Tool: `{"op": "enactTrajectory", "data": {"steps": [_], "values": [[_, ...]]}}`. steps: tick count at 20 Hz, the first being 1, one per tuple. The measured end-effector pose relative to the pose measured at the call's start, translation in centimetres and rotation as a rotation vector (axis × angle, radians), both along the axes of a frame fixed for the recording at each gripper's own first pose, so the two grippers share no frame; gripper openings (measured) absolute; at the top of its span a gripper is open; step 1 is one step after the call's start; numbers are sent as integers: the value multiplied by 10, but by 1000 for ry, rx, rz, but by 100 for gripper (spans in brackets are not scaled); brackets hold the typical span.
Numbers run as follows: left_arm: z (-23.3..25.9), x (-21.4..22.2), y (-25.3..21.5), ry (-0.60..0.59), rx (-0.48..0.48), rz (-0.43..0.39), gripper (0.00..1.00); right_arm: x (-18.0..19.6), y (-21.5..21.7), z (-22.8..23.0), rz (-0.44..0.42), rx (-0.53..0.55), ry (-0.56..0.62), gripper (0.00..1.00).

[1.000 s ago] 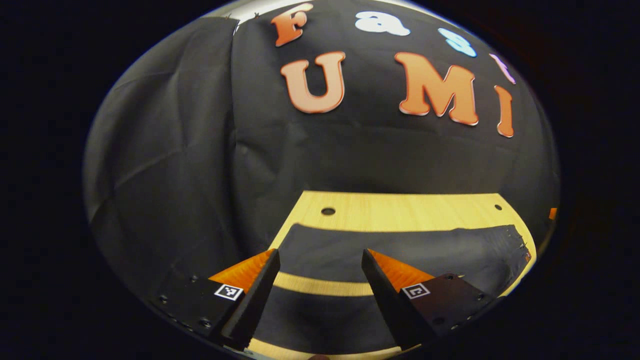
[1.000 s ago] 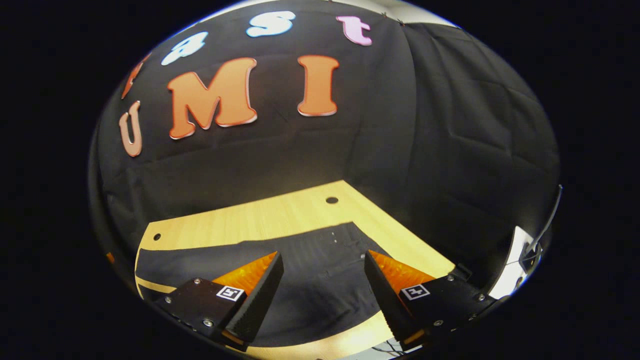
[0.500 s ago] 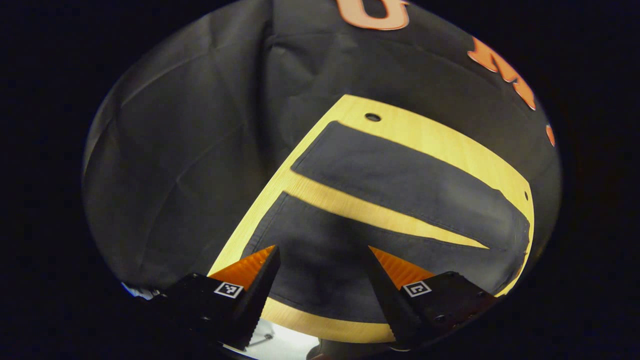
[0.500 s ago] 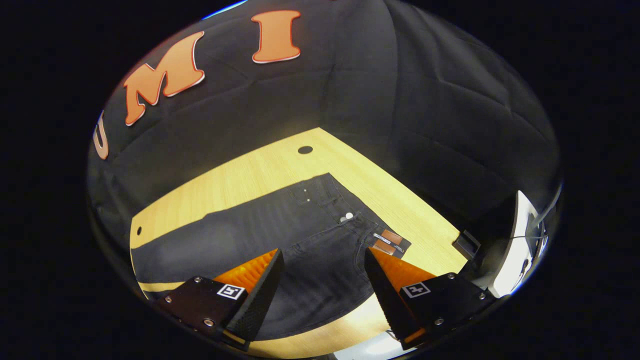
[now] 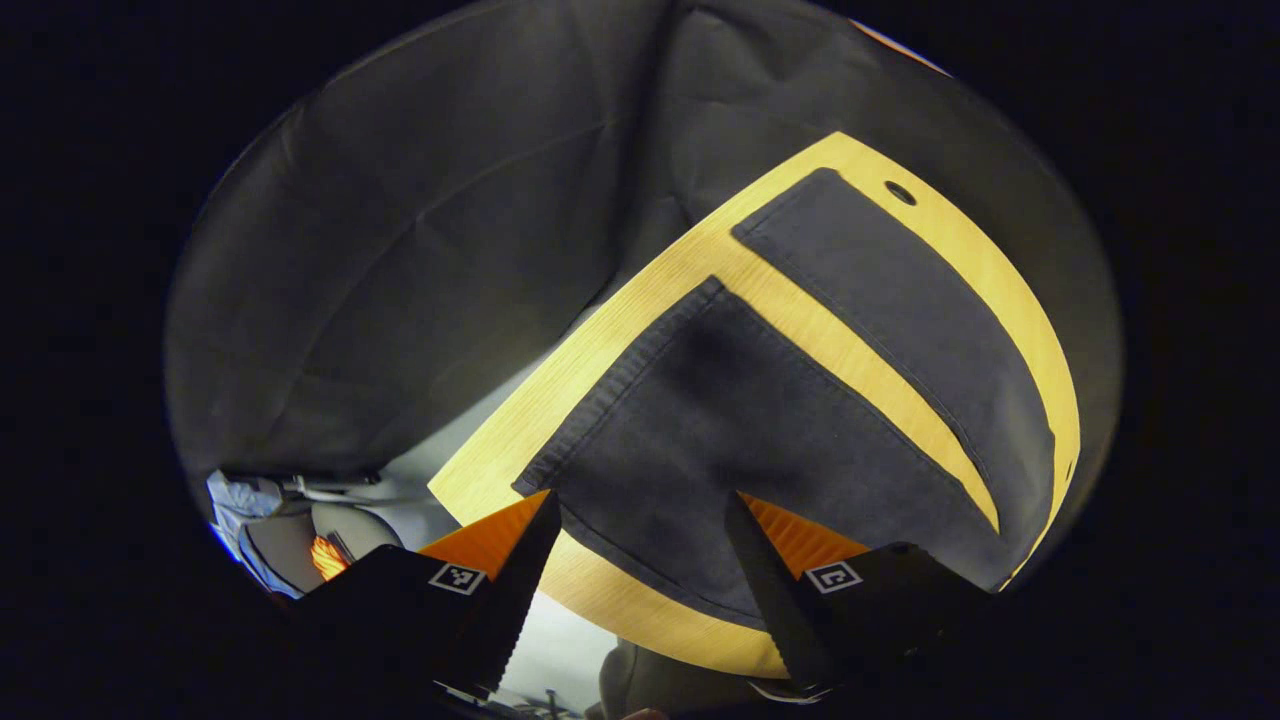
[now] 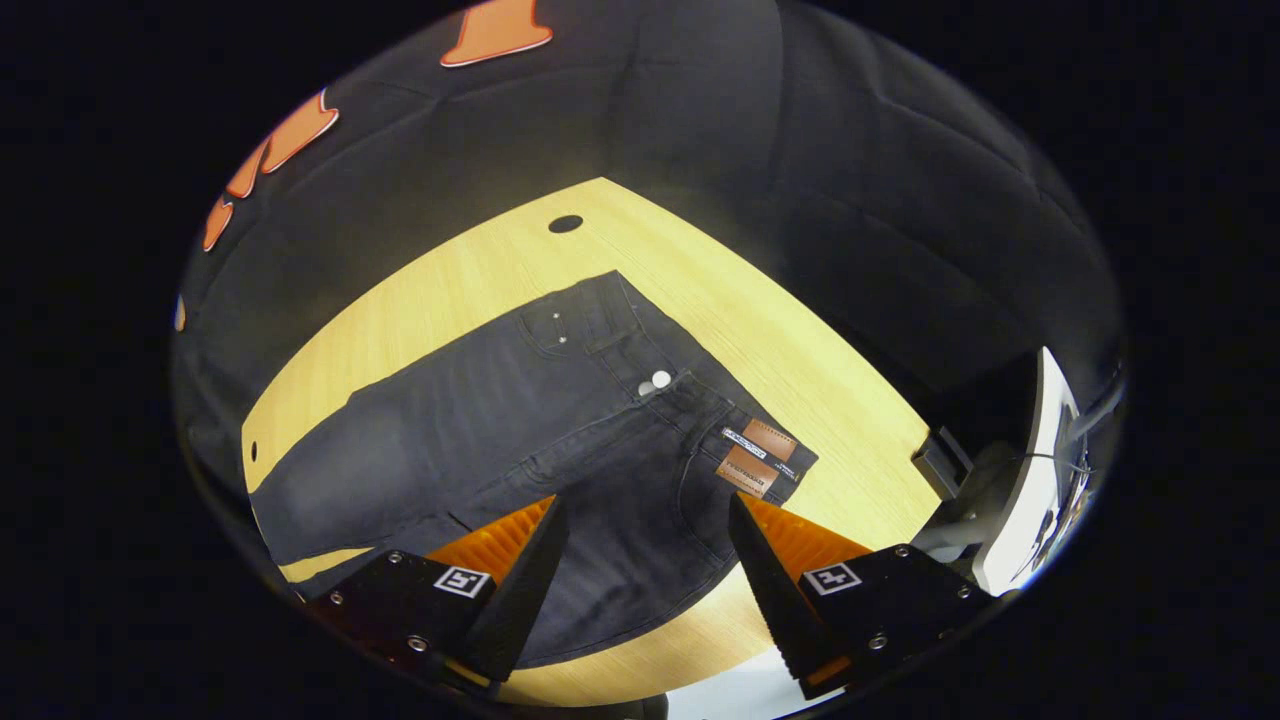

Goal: Grasp the waist and the cuffs of the jeans and fold them to make the two legs overlap; first hold the waist and fold one-third of the jeans toward the cuffs, then hold the cuffs and fold the remaining one-third in the same direction to finish folding.

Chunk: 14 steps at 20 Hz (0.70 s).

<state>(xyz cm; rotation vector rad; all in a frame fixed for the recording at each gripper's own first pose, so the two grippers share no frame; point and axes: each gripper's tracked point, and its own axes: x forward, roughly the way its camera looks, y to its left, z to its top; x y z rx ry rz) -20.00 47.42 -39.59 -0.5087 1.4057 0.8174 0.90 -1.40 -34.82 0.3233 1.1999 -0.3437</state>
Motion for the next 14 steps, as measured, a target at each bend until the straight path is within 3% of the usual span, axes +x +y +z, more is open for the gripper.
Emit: {"op": "enactTrajectory", "data": {"steps": [9,14], "values": [[-31,-28,19,110,-70,137,100,-23,-21,-47,-52,59,186,98],[-36,-29,18,114,-110,204,98,-35,-43,-66,-149,73,249,98]]}}
